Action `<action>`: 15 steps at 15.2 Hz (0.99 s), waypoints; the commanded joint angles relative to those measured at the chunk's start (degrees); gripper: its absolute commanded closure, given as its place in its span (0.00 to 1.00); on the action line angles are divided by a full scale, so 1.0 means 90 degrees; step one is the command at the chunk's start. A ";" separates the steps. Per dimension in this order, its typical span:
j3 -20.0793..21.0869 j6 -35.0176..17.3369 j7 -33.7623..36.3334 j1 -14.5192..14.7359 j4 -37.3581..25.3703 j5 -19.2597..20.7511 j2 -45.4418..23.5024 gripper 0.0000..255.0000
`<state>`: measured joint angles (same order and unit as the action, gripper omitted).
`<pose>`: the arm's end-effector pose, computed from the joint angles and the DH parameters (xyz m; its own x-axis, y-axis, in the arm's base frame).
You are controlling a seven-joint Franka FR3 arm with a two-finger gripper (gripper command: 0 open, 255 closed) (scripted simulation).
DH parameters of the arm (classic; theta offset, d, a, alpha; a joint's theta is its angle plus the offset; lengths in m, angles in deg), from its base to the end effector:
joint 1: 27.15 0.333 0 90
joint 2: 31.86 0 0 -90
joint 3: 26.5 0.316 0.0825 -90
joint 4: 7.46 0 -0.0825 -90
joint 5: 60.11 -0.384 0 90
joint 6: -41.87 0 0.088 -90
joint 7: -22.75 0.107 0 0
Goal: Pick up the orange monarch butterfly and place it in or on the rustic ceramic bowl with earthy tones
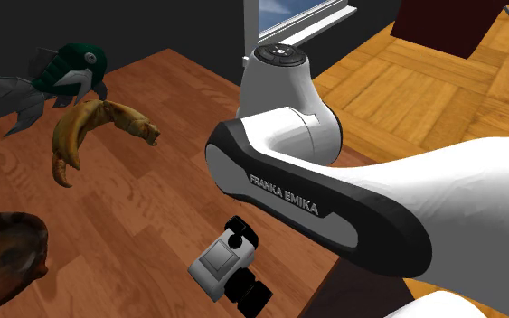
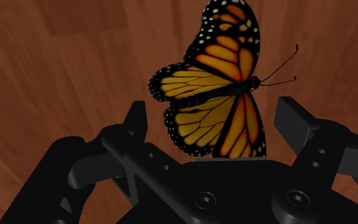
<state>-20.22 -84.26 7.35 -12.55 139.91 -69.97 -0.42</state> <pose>0.3650 0.1467 0.4611 0.8477 0.4947 0.1918 0.5115 -0.8579 -0.0481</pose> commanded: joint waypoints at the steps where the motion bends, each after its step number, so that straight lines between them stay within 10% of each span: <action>1: 0.0000 0.0000 0.0000 0.0000 0.0000 0.0000 0.0000 0.00; 2: 0.0000 0.0000 0.0000 0.0000 0.0000 0.0000 0.0000 1.00; 15: -0.0019 0.0373 0.0037 -0.0014 -0.0273 0.0037 0.0102 1.00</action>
<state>-20.25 -81.55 7.77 -12.59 137.96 -69.74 0.39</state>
